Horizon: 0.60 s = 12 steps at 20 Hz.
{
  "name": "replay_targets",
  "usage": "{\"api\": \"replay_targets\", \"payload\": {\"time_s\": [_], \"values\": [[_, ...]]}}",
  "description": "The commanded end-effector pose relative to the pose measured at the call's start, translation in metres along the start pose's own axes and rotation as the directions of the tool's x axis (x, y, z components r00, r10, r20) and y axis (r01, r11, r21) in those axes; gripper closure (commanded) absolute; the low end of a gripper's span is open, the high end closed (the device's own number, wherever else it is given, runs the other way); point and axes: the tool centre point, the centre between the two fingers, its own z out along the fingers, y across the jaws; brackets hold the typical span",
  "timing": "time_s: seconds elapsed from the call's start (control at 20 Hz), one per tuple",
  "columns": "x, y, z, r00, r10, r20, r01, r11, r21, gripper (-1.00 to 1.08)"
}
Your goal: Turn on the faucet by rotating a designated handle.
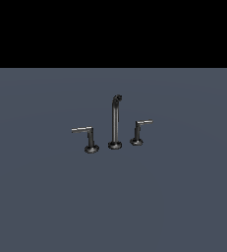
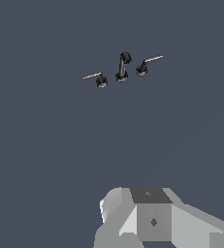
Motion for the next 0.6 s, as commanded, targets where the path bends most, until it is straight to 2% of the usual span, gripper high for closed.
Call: {"api": "replay_targets", "payload": {"time_s": [0.0,0.55], "values": [[0.0,0.0,0.0,1.0,0.0,0.0,0.0,1.0,0.0,1.08],[0.006,-0.013,0.019,0.998,0.065,-0.001,-0.065,0.998,-0.001,1.08]]}}
